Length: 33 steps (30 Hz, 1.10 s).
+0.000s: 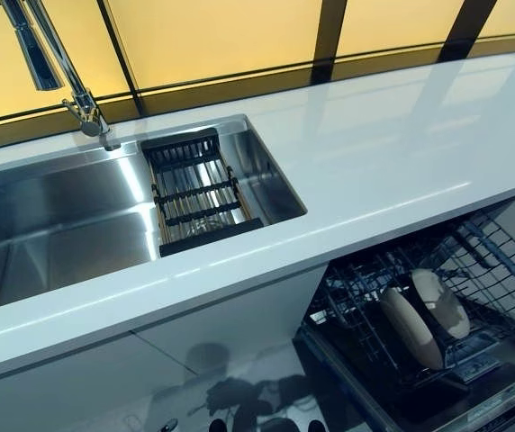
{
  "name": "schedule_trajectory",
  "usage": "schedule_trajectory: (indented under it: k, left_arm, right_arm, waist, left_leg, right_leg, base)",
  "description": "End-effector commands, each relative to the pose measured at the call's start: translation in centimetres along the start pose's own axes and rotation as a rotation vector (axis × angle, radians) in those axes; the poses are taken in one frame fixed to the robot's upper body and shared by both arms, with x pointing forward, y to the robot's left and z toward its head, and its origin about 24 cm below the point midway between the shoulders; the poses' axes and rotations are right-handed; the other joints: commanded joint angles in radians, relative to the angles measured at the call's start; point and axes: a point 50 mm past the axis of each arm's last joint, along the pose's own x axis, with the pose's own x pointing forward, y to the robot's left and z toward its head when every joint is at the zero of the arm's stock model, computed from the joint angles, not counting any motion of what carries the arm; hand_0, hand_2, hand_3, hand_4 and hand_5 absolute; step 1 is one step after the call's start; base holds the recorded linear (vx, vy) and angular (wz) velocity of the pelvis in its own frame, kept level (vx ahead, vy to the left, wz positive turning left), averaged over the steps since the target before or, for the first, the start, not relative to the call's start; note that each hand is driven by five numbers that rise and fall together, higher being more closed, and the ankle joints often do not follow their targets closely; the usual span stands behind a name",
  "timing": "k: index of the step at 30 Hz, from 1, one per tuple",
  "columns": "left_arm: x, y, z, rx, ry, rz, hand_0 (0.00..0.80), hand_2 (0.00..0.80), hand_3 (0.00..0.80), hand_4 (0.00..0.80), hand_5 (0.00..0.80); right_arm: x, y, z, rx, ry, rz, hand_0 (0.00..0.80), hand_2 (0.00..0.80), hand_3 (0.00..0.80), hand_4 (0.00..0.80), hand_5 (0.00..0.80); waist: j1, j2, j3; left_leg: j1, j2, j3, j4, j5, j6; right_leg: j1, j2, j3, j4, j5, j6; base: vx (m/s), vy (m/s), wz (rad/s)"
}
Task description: Take plates into dishwasher
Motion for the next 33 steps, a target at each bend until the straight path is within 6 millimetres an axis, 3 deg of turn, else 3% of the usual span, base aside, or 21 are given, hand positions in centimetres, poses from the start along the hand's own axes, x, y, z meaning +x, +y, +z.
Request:
schedule_trajectory:
  k: [1, 8, 19, 22, 26, 28, 29, 33]
  left_arm:
    - [-0.1, 2.0, -1.3, -0.003, 0.072, 0.084, 0.000, 0.000, 0.000, 0.000, 0.000]
    - [-0.1, 2.7, -1.7, -0.008, 0.110, 0.114, 0.000, 0.000, 0.000, 0.000, 0.000]
    - [-0.2, 3.2, -2.3, -0.054, 0.139, 0.143, 0.000, 0.000, 0.000, 0.000, 0.000]
    - [-0.2, 3.1, -2.2, -0.064, 0.143, 0.147, 0.000, 0.000, 0.000, 0.000, 0.000]
    - [-0.1, 3.2, -1.8, -0.098, 0.134, 0.151, 0.000, 0.000, 0.000, 0.000, 0.000]
    - [-0.1, 3.2, -1.7, -0.102, 0.131, 0.152, 0.000, 0.000, 0.000, 0.000, 0.000]
    - [0.0, 2.9, -1.4, -0.121, 0.125, 0.148, 0.000, 0.000, 0.000, 0.000, 0.000]
    - [0.0, 2.9, -1.2, -0.132, 0.115, 0.142, 0.000, 0.000, 0.000, 0.000, 0.000]
  right_arm:
    - [-0.2, -3.8, -0.5, -0.042, 0.002, -0.089, 0.000, 0.000, 0.000, 0.000, 0.000]
    - [-0.5, -5.6, -2.1, -0.064, 0.043, -0.110, 0.000, 0.000, 0.000, 0.000, 0.000]
    - [-0.6, -5.7, -4.9, 0.024, 0.126, -0.090, 0.000, 0.000, 0.000, 0.000, 0.000]
    - [-0.7, -4.4, -6.5, 0.133, 0.173, -0.042, 0.000, 0.000, 0.000, 0.000, 0.000]
    - [-1.2, -1.1, -8.9, 0.351, 0.231, 0.064, 0.000, 0.000, 0.000, 0.000, 0.000]
    - [-1.4, -0.5, -9.4, 0.374, 0.243, 0.081, 0.000, 0.000, 0.000, 0.000, 0.000]
    - [-2.0, 1.8, -11.2, 0.456, 0.283, 0.128, 0.000, 0.000, 0.000, 0.000, 0.000]
    - [-3.0, 4.4, -13.3, 0.549, 0.329, 0.181, 0.000, 0.000, 0.000, 0.000, 0.000]
  waist:
    - [0.001, -0.034, -0.073]
    - [-0.010, -0.074, -0.123]
    - [-0.028, -0.088, -0.162]
    - [-0.036, -0.089, -0.170]
    - [-0.052, -0.090, -0.171]
    - [-0.053, -0.090, -0.171]
    - [-0.061, -0.087, -0.170]
    - [-0.064, -0.087, -0.165]
  left_leg:
    - [0.067, 0.026, -0.007, -0.002, -0.062, -0.017]
    - [0.101, 0.039, 0.010, -0.002, -0.074, -0.011]
    - [0.128, 0.042, 0.031, -0.002, -0.085, -0.006]
    - [0.133, 0.044, 0.037, -0.002, -0.087, -0.005]
    - [0.142, 0.044, 0.044, -0.002, -0.090, -0.001]
    - [0.143, 0.044, 0.045, -0.002, -0.092, -0.001]
    - [0.145, 0.042, 0.048, -0.002, -0.094, 0.003]
    - [0.151, 0.037, 0.047, -0.002, -0.099, 0.011]
  right_leg:
    - [-0.018, 0.023, 0.007, 0.014, 0.038, 0.005]
    - [0.009, 0.033, 0.026, 0.016, 0.031, 0.007]
    - [0.029, 0.036, 0.037, 0.015, 0.030, 0.009]
    - [0.032, 0.036, 0.040, 0.017, 0.030, 0.010]
    - [0.034, 0.037, 0.047, 0.019, 0.033, 0.010]
    - [0.035, 0.037, 0.048, 0.020, 0.033, 0.010]
    - [0.034, 0.036, 0.052, 0.025, 0.032, 0.010]
    - [0.033, 0.035, 0.057, 0.034, 0.032, 0.012]
  base:
    - [0.081, 0.003, -0.03]
    - [0.090, 0.007, -0.09]
    - [0.030, 0.026, -0.08]
    - [0.017, 0.035, -0.03]
    - [0.002, 0.012, -0.02]
    - [-0.007, 0.027, -0.07]
    - [-0.015, 0.031, -0.10]
    - [-0.004, 0.014, -0.04]
